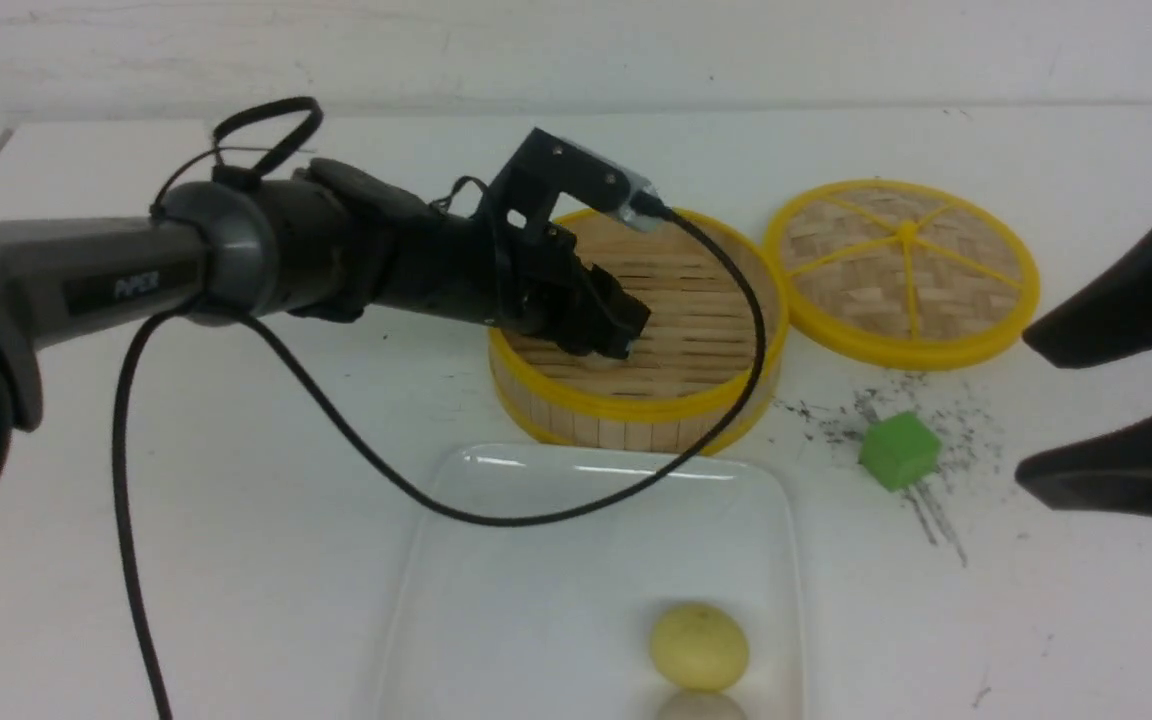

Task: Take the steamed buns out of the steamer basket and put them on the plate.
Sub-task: Use the left arm to grab the steamed stuffed bun that is closest to it

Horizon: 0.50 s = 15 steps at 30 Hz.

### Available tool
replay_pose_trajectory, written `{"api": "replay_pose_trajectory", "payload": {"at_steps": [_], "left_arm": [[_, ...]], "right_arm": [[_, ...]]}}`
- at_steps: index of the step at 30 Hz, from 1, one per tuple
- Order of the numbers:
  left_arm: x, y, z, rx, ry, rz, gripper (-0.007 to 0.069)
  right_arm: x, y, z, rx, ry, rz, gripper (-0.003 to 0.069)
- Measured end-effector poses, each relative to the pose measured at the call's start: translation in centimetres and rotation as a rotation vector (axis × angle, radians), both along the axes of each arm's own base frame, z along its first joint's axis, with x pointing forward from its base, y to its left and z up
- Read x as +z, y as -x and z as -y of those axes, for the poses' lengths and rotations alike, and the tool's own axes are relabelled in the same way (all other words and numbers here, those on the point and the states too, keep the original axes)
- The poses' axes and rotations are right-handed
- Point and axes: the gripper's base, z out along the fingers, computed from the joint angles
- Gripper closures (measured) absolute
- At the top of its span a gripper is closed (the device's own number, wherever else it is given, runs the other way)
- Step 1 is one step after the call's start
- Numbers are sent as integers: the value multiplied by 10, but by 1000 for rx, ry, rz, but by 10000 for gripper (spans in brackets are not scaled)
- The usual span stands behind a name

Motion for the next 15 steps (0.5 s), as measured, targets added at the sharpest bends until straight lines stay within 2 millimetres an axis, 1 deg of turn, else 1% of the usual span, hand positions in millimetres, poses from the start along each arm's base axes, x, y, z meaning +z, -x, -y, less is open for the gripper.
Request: {"api": "replay_pose_trajectory", "payload": {"at_steps": [3, 6, 15], "left_arm": [[-4, -1, 4, 18, -31, 25, 336], [-8, -4, 2, 44, -50, 39, 336], [-8, -7, 0, 80, -65, 64, 336]], "right_arm": [[0, 0, 0, 0, 0, 0, 177], [0, 0, 0, 0, 0, 0, 177], [0, 0, 0, 1, 1, -2, 177]]}}
